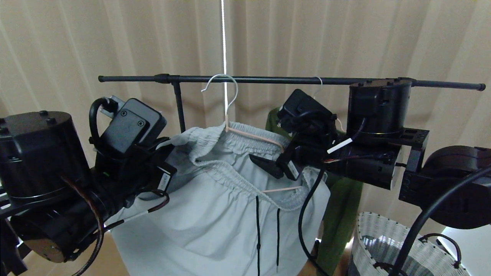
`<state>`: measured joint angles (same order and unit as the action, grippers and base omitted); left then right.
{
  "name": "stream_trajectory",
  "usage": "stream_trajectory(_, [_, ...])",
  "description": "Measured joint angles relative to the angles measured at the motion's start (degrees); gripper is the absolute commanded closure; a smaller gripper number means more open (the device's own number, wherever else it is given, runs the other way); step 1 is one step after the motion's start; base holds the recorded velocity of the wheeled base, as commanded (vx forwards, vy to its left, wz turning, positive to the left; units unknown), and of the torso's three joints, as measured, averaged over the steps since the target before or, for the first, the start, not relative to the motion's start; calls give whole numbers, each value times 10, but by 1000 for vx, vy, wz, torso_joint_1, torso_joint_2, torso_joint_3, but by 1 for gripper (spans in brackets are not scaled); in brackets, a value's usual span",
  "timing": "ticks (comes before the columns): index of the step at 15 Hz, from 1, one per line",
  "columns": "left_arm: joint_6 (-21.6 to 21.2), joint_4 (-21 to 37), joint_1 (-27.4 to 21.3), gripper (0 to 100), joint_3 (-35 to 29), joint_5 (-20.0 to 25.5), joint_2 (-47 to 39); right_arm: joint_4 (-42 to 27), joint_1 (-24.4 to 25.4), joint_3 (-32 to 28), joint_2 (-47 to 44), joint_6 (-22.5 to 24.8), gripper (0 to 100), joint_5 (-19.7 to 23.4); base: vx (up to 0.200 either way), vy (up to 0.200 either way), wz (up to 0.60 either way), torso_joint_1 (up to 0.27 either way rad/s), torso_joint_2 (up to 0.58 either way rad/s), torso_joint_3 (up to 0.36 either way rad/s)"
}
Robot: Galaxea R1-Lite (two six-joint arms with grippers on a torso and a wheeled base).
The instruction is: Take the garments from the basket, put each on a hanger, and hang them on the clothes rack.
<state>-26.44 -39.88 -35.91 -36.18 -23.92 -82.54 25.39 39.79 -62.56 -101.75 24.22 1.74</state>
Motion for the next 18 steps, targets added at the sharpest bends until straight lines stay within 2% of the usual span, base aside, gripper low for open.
stream_trajectory(4, [-1,-42,-1,100,2,4,-1,4,0,1,-6,0,100,0,0,0,0,0,0,0])
stream_trajectory(12, [-2,-47,-2,100,14,27,-1,6,0,2,-6,-1,100,0,0,0,0,0,0,0])
stream_trajectory(13, [-1,-47,-2,0,18,43,1,6,0,3,-5,-2,100,-1,0,0,0,0,0,0])
stream_trajectory(16, [1,-47,-3,0,29,62,11,6,1,6,1,-2,100,-3,0,0,0,0,0,0])
stream_trajectory(18, [3,-47,-2,0,49,77,27,6,-8,17,16,-2,100,-21,0,0,0,0,0,0])
